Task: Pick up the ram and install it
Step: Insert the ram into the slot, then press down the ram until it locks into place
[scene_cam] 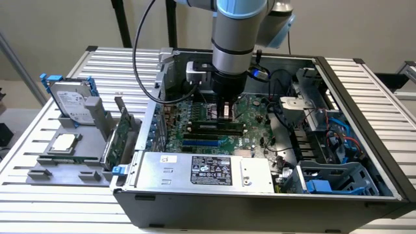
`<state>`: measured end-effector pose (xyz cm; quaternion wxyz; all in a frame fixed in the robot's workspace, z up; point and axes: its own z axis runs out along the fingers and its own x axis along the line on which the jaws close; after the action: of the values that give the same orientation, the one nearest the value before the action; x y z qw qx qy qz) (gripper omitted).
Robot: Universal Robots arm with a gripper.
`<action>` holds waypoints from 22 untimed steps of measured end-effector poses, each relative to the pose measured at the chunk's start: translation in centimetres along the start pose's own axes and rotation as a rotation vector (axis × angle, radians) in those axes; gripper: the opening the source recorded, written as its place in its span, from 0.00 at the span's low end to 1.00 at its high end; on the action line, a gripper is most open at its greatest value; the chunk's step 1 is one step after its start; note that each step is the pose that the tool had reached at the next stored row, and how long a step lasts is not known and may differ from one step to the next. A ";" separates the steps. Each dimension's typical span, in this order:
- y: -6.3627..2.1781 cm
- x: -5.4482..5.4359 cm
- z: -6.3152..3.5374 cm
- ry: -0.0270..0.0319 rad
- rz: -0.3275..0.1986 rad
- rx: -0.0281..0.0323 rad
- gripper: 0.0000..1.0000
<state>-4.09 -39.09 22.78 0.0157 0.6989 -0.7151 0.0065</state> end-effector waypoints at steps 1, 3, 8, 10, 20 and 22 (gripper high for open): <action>-0.01 0.0 0.01 0.0001 0.000 0.0000 0.00; -0.02 0.0 0.02 -0.0001 0.001 0.0000 0.00; -0.06 0.0 0.13 -0.0002 0.002 0.0001 0.00; -0.06 0.0 0.17 -0.0001 0.003 0.0000 0.00; -0.06 -0.1 0.52 -0.0002 0.006 -0.0001 0.00; -0.06 -0.1 0.61 -0.0002 0.007 -0.0002 1.00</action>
<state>-4.04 -39.06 22.17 0.0157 0.6965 -0.7174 0.0065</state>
